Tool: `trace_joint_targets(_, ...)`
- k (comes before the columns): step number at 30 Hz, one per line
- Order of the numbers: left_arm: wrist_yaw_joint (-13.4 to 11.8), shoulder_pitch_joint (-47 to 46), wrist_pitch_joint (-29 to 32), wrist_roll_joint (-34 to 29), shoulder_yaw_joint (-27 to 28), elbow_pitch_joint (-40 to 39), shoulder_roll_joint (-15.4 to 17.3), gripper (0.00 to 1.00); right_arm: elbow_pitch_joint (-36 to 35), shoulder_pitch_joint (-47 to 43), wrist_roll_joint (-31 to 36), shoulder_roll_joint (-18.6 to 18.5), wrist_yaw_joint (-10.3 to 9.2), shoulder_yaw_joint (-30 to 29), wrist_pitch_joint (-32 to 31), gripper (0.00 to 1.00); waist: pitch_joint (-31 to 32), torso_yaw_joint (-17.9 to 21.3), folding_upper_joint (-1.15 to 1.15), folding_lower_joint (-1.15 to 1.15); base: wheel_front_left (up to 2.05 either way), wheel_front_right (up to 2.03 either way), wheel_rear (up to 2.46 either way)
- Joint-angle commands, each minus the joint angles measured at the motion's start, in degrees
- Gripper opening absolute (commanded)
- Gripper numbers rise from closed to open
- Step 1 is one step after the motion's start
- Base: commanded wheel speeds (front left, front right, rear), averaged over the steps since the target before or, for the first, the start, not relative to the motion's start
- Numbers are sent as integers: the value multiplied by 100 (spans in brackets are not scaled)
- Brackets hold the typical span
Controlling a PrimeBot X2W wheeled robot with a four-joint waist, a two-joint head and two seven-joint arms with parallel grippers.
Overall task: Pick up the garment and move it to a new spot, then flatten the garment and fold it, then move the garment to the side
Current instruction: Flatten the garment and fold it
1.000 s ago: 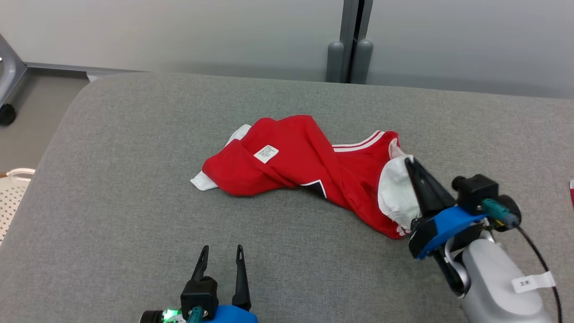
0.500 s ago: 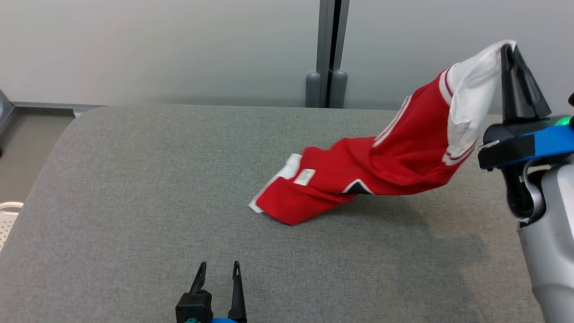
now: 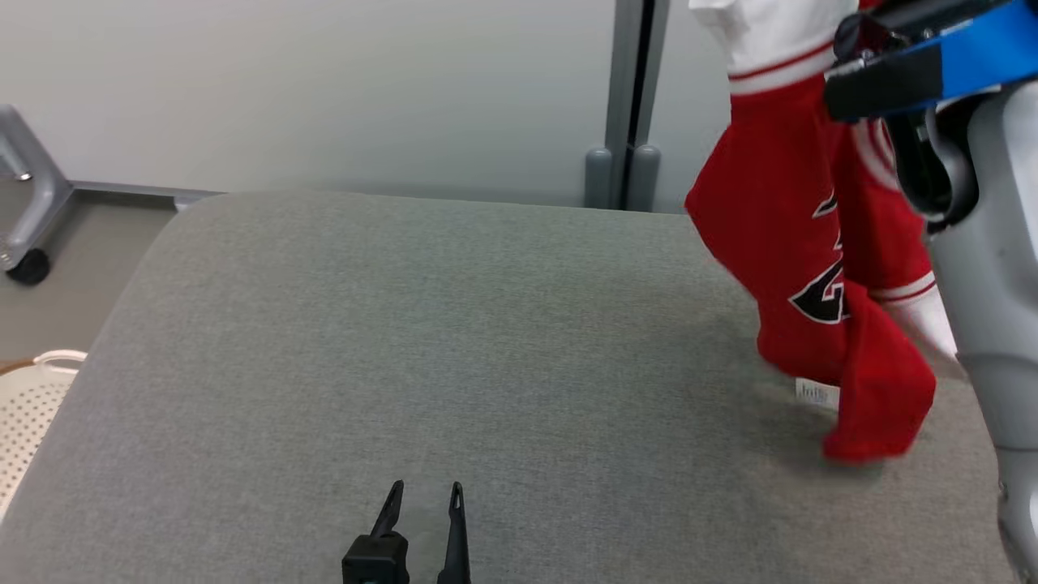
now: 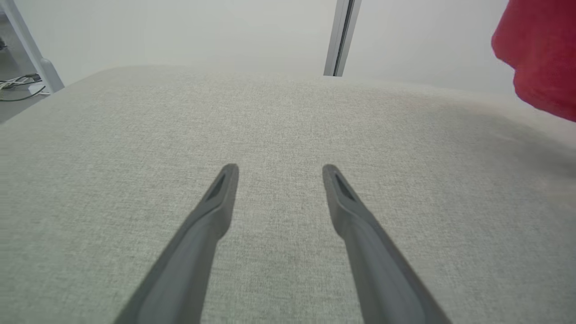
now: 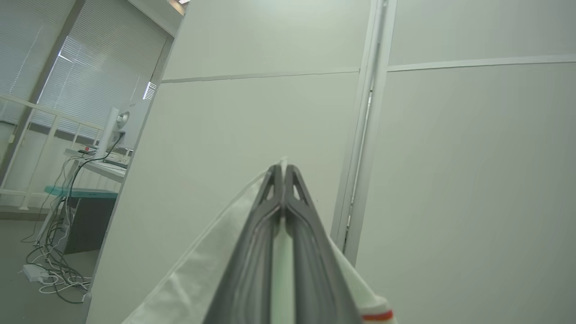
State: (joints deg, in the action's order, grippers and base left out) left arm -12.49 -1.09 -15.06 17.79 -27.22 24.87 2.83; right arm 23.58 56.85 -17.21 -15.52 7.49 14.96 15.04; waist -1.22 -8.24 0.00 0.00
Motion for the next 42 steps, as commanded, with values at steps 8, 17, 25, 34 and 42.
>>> trace_joint_targets(8,-79,-59,-15,166,-178,-6,6,100,528,924,189,140,1,295,17,0,-46,-752,0,0,0,0,0)
trace_joint_targets(17,-70,35,-15,87,9,11,6,100,281,120,106,-137,1,-332,15,0,-45,-425,0,0,0,0,0)
trace_joint_targets(25,-80,-202,-15,10,-2,21,8,100,360,-2454,-93,-592,1,-835,17,0,-294,82,0,0,0,0,0)
trace_joint_targets(34,-71,-476,-15,-79,-3,58,6,100,869,-3984,39,-130,2,-1769,19,100,-436,415,0,0,0,0,0)
trace_joint_targets(42,72,-1241,-14,161,55,160,8,100,458,-3863,41,88,1,-1574,18,100,-695,719,0,0,0,0,0)
